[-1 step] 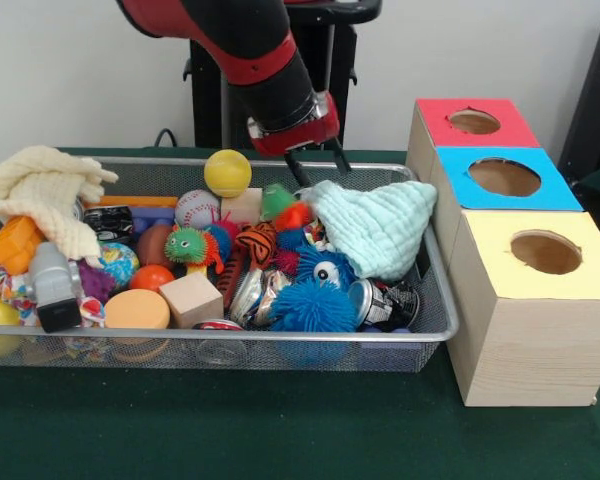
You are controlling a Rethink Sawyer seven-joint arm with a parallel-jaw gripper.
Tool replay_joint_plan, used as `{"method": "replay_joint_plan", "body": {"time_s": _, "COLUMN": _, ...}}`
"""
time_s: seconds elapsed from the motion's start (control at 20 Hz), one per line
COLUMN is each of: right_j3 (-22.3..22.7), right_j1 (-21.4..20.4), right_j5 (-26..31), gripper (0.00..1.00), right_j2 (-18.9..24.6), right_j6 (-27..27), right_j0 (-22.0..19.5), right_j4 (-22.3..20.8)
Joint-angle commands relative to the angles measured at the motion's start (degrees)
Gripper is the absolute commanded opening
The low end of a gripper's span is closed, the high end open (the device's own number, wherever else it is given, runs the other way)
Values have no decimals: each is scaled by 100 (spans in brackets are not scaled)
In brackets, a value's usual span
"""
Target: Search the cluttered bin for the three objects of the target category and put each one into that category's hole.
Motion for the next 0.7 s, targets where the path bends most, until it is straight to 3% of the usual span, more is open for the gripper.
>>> {"method": "replay_joint_plan", "body": {"time_s": 0.05, "right_j3": -441, "right_j1": 106, "right_j5": -1114, "gripper": 100, "right_j2": -65, "right_j6": 1042, "right_j0": 318, "right_j4": -438}}
{"method": "replay_joint_plan", "body": {"time_s": 0.35, "right_j3": -626, "right_j1": -86, "right_j5": -2027, "gripper": 100, "right_j2": -322, "right_j6": 1009, "right_j0": 439, "right_j4": -1022}}
{"method": "replay_joint_plan", "body": {"time_s": 0.7, "right_j3": -1137, "right_j1": -55, "right_j5": -2278, "gripper": 100, "right_j2": -649, "right_j6": 471, "right_j0": 761, "right_j4": -1823}}
